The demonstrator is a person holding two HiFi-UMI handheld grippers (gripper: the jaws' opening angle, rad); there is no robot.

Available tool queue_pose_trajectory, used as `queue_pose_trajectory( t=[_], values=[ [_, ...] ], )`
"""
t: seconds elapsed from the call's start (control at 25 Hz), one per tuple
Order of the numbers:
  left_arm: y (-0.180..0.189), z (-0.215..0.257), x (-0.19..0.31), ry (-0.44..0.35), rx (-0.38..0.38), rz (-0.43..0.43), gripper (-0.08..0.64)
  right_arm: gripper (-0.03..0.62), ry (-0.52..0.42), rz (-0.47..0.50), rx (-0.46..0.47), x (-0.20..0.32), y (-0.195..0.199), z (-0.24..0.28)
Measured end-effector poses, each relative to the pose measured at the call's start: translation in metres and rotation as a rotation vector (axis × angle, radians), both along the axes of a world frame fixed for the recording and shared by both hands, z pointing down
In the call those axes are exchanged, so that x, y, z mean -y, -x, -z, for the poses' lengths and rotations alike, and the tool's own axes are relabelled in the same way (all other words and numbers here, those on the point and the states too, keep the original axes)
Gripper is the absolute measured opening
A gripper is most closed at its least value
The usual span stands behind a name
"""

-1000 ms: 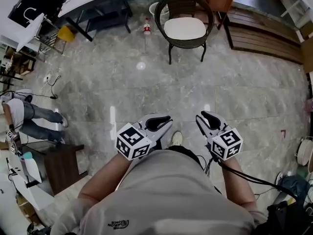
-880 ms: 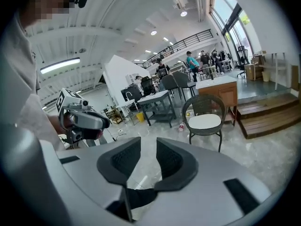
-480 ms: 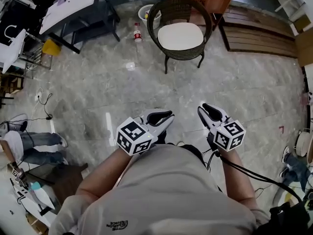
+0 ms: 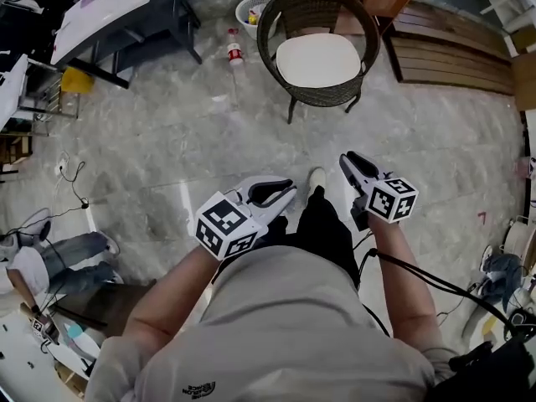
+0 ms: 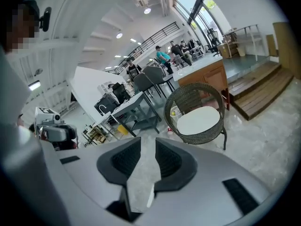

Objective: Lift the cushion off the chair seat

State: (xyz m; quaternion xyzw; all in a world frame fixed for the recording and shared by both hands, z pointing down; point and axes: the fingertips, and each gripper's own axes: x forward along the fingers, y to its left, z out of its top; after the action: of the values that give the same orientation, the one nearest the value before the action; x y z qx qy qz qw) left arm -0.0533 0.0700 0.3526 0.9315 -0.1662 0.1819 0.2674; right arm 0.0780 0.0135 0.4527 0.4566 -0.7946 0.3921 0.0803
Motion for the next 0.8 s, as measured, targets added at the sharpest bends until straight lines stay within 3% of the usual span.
queue_pose_trajectory(
  t=[0.28, 0.52, 0.8],
  values=[
    [-0.019, -0.023, 0.070, 0.031, 0.028, 0.033, 0.031, 0.104, 0.134, -0.115, 0.184, 0.094, -0.023, -0.094],
    [-0.063, -0.039, 0.135, 0.077, 0.044, 0.034, 0.031, 0.112, 0.257, -0.256, 0.335, 0.181, -0.057, -0.189],
    [-0.118, -0.079, 0.203, 0.150, 0.055, -0.027, 0.031, 0.126, 0.378, -0.286, 0.366, 0.255, -0.078, -0.291]
  ],
)
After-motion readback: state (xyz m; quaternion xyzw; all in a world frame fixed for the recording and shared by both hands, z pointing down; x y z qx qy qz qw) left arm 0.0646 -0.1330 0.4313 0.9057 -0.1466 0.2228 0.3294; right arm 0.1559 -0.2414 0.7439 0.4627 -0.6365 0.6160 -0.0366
